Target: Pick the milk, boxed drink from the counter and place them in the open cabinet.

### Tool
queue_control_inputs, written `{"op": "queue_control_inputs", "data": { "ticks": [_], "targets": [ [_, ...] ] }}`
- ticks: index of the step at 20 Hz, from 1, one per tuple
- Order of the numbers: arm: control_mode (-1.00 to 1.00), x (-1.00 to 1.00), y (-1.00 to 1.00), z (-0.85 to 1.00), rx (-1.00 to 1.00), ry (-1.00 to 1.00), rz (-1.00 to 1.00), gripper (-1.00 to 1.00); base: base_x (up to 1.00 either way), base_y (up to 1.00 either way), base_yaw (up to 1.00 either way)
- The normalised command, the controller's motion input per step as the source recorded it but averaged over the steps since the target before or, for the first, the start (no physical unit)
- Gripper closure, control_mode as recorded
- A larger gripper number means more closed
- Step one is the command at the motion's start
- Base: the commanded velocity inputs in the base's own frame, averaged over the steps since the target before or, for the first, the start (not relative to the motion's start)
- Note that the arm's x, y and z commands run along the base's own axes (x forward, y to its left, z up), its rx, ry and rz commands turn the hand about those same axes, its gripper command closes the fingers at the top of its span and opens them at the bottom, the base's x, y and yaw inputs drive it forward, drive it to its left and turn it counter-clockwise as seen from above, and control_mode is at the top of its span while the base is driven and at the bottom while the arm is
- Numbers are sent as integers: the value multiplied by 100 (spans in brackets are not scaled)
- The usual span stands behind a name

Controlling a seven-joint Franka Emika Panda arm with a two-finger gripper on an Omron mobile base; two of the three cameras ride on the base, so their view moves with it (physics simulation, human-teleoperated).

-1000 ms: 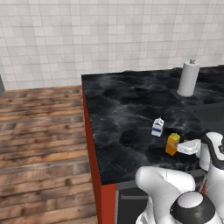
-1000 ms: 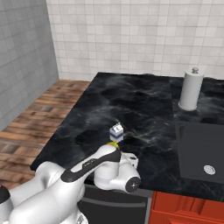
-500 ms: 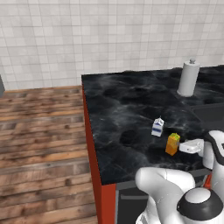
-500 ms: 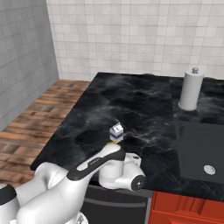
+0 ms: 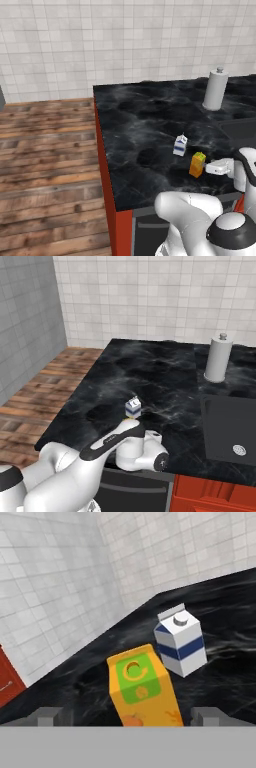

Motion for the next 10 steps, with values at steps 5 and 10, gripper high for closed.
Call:
{"op": "queue_control_inputs", "data": {
  "ticks": [5,10],
  "targets": [
    [-100,0,0,-6,-6,0,9,-100,0,0,0],
    [-100,0,0,-1,-4,0,9,-100,0,0,0]
  ]
}}
